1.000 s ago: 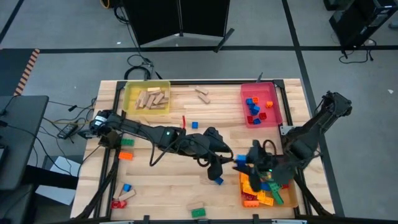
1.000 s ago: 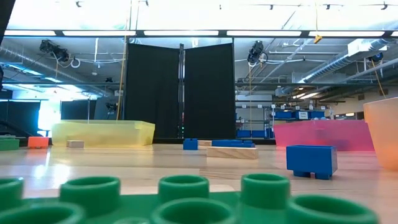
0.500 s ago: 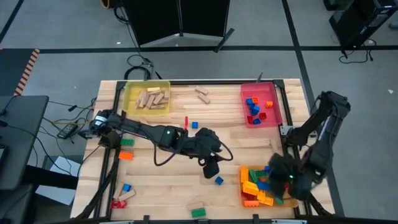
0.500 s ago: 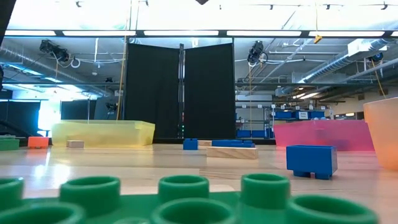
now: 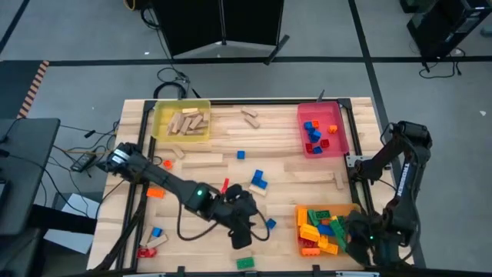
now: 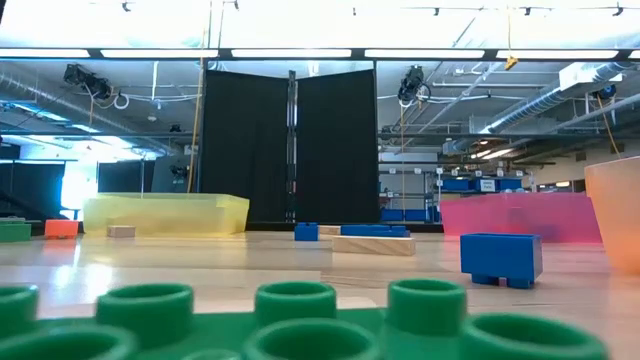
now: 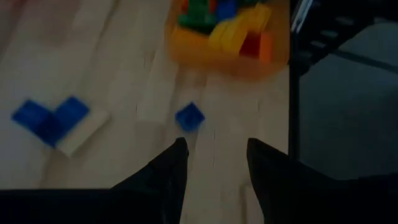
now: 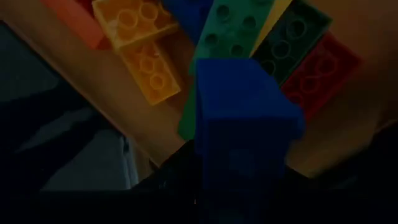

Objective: Sort blocks by size

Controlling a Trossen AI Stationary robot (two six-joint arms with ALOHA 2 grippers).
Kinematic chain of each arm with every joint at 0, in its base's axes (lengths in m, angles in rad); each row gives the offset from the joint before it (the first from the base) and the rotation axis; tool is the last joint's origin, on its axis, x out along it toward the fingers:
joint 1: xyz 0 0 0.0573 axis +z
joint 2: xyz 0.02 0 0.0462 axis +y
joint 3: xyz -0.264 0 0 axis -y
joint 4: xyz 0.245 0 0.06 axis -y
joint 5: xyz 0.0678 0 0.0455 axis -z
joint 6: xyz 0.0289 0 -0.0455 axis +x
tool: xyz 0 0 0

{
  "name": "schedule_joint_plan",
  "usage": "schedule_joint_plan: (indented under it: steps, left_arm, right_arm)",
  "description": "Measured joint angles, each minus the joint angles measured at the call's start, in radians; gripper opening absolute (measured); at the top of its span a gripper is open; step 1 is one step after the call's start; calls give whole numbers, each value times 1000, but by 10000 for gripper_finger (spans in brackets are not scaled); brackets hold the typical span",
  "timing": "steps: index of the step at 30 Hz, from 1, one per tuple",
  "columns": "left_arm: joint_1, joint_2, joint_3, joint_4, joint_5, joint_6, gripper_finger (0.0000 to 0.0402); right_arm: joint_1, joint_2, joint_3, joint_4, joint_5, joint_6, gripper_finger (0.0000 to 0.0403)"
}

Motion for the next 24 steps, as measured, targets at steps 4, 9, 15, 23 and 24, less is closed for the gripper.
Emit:
schedule_joint_plan:
  steps: [4, 9, 15, 23, 24]
  left_arm:
    - [-27, 0, -37, -52, 2, -64, 172]
    - [-47, 5, -111, -72, 81, -110, 172]
    - [-84, 5, -201, -25, 137, -115, 172]
    - [-145, 10, -312, 258, 132, -15, 172]
    - [-153, 19, -313, 273, 127, 0, 172]
  right_arm:
    - [-1, 28, -13, 45, 41, 1, 154]
    - [-7, 37, -13, 46, 70, -4, 211]
    - [-6, 32, -13, 56, 79, -25, 258]
    - [-6, 32, -12, 67, 79, -25, 278]
    - [-6, 32, -12, 68, 79, -25, 277]
